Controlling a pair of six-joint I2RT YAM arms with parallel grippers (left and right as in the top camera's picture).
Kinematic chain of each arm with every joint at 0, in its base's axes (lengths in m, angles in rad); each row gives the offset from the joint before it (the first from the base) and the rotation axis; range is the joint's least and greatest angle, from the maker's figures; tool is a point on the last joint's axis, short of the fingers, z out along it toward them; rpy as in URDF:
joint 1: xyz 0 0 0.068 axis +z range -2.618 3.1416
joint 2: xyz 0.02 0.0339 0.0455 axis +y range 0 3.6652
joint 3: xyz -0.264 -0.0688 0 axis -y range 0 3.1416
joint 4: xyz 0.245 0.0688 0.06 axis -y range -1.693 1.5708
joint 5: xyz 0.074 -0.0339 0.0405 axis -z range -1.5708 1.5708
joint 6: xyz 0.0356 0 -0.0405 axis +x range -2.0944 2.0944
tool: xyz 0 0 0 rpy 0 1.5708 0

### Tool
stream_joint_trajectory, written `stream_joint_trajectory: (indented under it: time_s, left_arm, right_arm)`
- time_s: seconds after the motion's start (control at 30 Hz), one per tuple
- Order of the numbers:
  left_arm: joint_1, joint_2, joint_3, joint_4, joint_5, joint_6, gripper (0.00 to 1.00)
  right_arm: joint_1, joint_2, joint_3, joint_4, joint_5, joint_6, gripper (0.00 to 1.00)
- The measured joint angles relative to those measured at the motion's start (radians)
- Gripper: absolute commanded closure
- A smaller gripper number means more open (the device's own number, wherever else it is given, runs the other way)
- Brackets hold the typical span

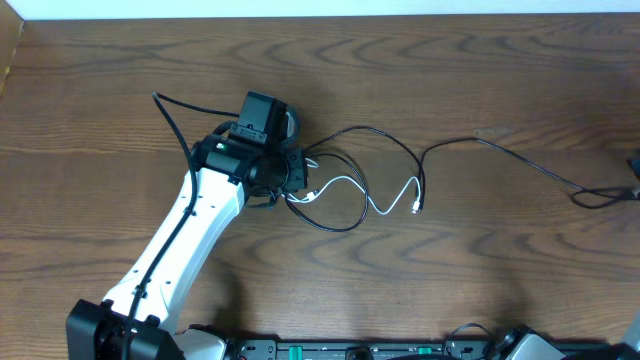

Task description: Untangle cables

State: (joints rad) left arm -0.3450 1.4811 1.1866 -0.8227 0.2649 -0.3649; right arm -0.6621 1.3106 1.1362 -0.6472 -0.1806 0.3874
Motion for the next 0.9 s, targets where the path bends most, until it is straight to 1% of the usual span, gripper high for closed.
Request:
stream_joint_trajectory:
  time_s: [0.03, 0.13, 0.23, 0.33, 0.5, 0.83, 0.9]
  left_arm:
    - [0.000, 0.000, 0.000, 0.000, 0.000, 0.000, 0.92]
    - [0.000, 0.000, 0.000, 0.000, 0.000, 0.000, 0.92]
    - [0.000, 0.000, 0.000, 0.000, 0.000, 0.000, 0.92]
    - [0.000, 0.000, 0.000, 0.000, 0.000, 0.000, 0.92]
    - [0.000, 0.000, 0.000, 0.000, 0.000, 0.000, 0.92]
    - [0.000, 0.000, 0.000, 0.000, 0.000, 0.000, 0.92]
    - [0.000, 0.000, 0.000, 0.000, 0.000, 0.000, 0.92]
  right_arm:
    - [0.007, 0.015, 0.000, -0.001, -0.063, -0.035, 0.38]
    - [0.028, 0.036, 0.000, -0.011, -0.136, -0.067, 0.36]
    - [0.085, 0.069, 0.000, -0.035, -0.211, -0.103, 0.36]
    - [0.155, 0.111, 0.000, -0.058, -0.245, -0.132, 0.35]
    - [0.290, 0.187, 0.000, -0.064, -0.270, -0.181, 0.27]
    - [0.571, 0.369, 0.000, -0.023, -0.283, -0.212, 0.26]
    - [0.619, 0.406, 0.000, 0.010, -0.281, -0.214, 0.29]
